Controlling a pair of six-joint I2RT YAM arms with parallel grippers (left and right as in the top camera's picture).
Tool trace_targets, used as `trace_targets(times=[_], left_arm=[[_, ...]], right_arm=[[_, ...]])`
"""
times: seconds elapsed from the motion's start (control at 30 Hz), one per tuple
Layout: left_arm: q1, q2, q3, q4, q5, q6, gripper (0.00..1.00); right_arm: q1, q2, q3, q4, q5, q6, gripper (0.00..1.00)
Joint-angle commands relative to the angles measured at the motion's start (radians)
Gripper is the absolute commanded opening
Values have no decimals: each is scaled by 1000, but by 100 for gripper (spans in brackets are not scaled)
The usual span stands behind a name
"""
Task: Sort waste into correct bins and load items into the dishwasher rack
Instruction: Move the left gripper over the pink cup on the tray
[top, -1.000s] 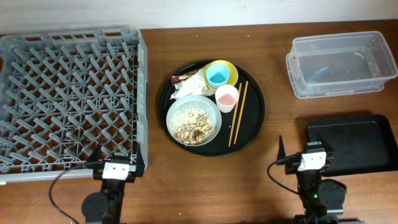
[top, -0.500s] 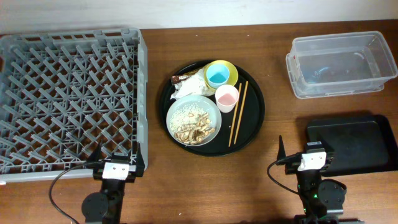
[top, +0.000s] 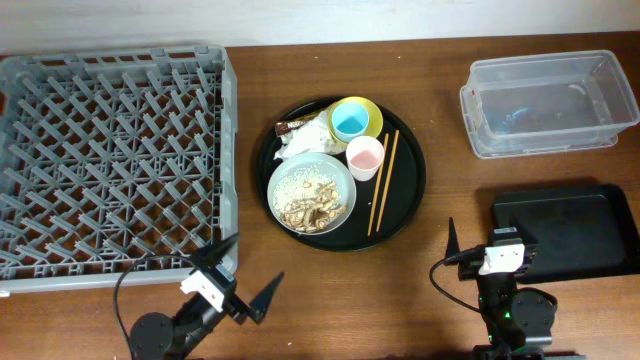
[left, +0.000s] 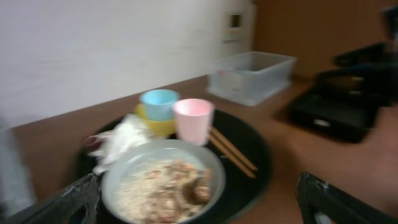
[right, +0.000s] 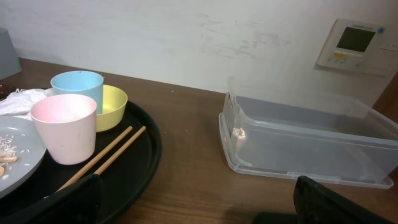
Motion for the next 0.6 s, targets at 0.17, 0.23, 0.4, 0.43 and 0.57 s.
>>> trace_targets(times=[0.17, 0.23, 0.4, 0.43, 0.57], left_arm=[[-4, -4, -2, 145, 396, -29, 99], [-4, -4, -2, 198, 414, -29, 99], [-4, -4, -2, 201, 416, -29, 100], [-4, -4, -2, 201, 420, -29, 99], [-4, -4, -2, 201, 422, -29, 99]], right_arm=[[5, -8, -10, 0, 12, -6, 98], [5, -8, -10, 0, 12, -6, 98], [5, -8, -10, 0, 12, -6, 98], [5, -8, -10, 0, 13, -6, 98], [5, -8, -10, 0, 12, -6, 98]])
